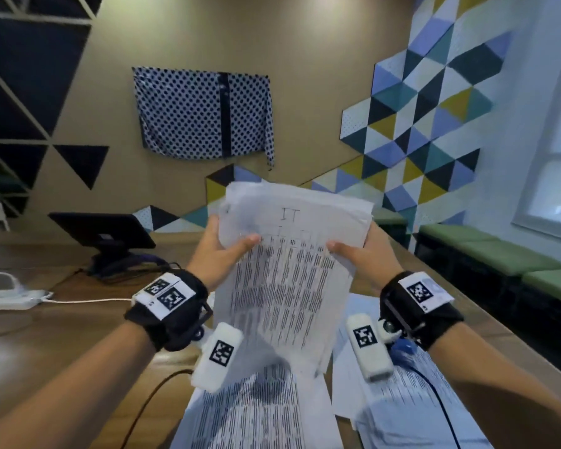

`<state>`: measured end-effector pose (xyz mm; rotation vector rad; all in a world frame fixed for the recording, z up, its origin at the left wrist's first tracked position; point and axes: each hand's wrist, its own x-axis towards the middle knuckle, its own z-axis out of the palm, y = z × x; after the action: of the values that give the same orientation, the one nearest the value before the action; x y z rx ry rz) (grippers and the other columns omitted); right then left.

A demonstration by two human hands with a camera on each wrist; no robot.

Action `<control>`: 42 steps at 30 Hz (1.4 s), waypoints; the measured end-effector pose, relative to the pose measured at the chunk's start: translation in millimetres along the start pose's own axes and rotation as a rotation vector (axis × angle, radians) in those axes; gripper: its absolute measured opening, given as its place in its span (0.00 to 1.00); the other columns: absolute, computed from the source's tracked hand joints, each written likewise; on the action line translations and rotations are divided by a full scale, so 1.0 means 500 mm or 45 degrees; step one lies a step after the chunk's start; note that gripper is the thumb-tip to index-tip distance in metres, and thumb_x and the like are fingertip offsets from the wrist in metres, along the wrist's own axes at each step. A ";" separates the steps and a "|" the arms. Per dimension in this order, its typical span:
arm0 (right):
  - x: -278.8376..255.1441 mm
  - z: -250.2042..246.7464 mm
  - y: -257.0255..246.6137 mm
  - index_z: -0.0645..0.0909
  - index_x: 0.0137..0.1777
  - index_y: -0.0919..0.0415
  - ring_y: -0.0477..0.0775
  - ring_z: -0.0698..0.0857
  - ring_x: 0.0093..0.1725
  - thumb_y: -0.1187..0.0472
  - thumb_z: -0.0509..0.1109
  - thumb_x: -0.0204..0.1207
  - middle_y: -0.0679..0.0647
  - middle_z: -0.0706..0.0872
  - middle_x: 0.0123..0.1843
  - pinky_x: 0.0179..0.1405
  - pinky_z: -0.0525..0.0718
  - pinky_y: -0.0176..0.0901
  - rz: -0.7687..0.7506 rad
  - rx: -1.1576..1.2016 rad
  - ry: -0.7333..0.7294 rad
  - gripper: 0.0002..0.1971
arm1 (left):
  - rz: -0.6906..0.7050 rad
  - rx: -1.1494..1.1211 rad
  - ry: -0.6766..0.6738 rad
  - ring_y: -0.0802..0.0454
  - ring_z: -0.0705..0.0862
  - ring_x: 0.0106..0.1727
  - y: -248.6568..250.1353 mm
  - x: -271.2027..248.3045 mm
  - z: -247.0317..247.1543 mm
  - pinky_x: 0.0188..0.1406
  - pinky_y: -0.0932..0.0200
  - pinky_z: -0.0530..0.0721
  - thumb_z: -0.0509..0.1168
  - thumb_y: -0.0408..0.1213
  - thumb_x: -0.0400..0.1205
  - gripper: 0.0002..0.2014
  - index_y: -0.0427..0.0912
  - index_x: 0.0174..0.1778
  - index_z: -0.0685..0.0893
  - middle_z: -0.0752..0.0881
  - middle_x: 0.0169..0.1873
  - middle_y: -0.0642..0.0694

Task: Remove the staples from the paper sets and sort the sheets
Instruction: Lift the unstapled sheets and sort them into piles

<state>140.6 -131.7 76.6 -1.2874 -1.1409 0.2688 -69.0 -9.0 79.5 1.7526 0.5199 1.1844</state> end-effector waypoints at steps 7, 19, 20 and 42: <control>0.007 0.026 0.002 0.75 0.57 0.61 0.60 0.84 0.58 0.72 0.74 0.68 0.62 0.85 0.58 0.59 0.82 0.58 0.097 0.053 0.077 0.18 | -0.058 0.024 0.009 0.57 0.85 0.53 -0.002 0.001 -0.007 0.46 0.68 0.85 0.76 0.37 0.68 0.27 0.43 0.63 0.77 0.86 0.52 0.50; -0.004 0.043 0.026 0.70 0.65 0.65 0.52 0.86 0.49 0.70 0.71 0.73 0.62 0.85 0.60 0.48 0.86 0.47 0.227 0.030 0.010 0.21 | -0.086 -0.034 0.251 0.47 0.82 0.58 -0.049 0.006 -0.013 0.53 0.55 0.80 0.66 0.32 0.79 0.20 0.35 0.66 0.71 0.82 0.59 0.41; 0.000 0.047 0.024 0.73 0.62 0.64 0.52 0.87 0.50 0.70 0.69 0.74 0.62 0.85 0.60 0.50 0.86 0.47 0.192 0.019 0.030 0.17 | -0.070 -0.036 0.282 0.48 0.82 0.57 -0.047 0.008 -0.012 0.52 0.56 0.80 0.66 0.31 0.79 0.19 0.36 0.65 0.70 0.82 0.58 0.41; -0.013 0.063 0.021 0.72 0.57 0.62 0.53 0.84 0.50 0.78 0.70 0.68 0.56 0.84 0.52 0.45 0.83 0.43 0.154 -0.035 -0.003 0.21 | -0.041 -0.084 0.183 0.50 0.83 0.55 -0.038 -0.012 -0.015 0.50 0.61 0.81 0.64 0.25 0.79 0.18 0.39 0.64 0.74 0.83 0.54 0.44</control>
<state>117.4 -113.7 59.7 -1.3829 -1.0734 0.3457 -75.6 -0.8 60.8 1.6055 0.5855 1.2965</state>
